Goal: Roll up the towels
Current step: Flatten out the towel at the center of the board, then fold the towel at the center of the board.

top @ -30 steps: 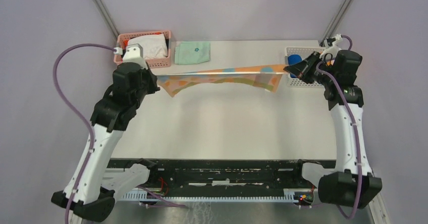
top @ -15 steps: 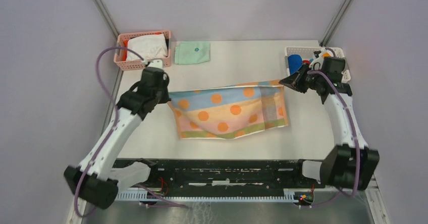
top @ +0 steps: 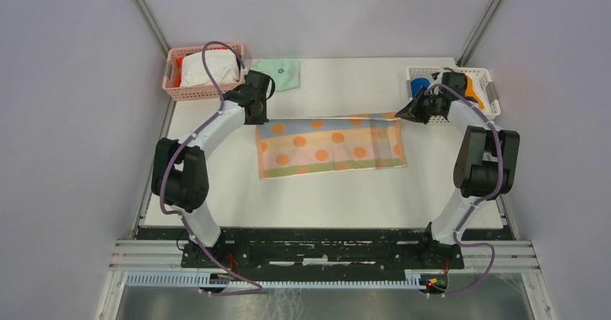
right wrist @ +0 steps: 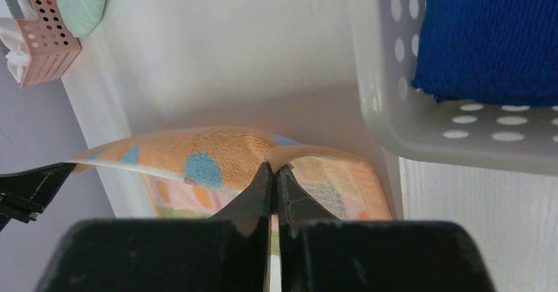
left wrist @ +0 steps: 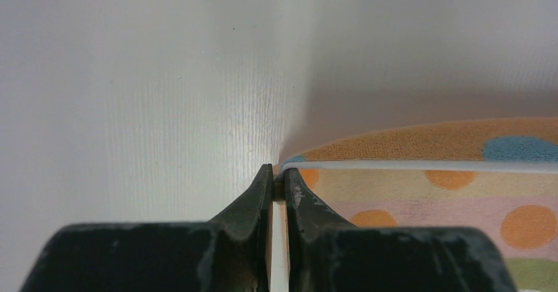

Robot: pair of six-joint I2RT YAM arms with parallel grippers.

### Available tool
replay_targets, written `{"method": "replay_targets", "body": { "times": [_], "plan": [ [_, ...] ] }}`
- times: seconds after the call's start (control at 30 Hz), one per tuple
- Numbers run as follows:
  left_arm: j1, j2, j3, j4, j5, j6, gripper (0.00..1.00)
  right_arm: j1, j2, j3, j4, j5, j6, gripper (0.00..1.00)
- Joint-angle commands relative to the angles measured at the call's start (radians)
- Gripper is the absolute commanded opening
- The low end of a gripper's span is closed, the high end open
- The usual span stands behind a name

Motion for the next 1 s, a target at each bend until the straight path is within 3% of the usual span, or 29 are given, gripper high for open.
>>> {"method": "replay_targets", "body": {
  "times": [0.0,0.27,0.43,0.57,0.7,0.97],
  "plan": [
    [0.008,-0.039,0.003,0.024,-0.021,0.053,0.03,-0.001,-0.025,0.065,-0.011,0.048,-0.079,0.08],
    [0.008,-0.21,-0.2,-0.021,0.076,-0.049,0.03,-0.001,-0.152,-0.081,-0.087,0.131,-0.083,0.09],
    [0.005,-0.29,-0.323,-0.019,0.212,-0.134,0.03,-0.002,-0.204,-0.165,-0.126,0.24,-0.078,0.1],
    [0.002,-0.346,-0.431,0.008,0.274,-0.196,0.03,-0.002,-0.207,-0.228,-0.096,0.286,-0.051,0.12],
    [0.002,-0.362,-0.513,0.042,0.251,-0.25,0.03,-0.002,-0.188,-0.28,-0.052,0.341,-0.043,0.13],
    [-0.02,-0.335,-0.579,0.081,0.286,-0.305,0.06,-0.002,-0.111,-0.307,-0.025,0.331,-0.06,0.19]
  ]
}}
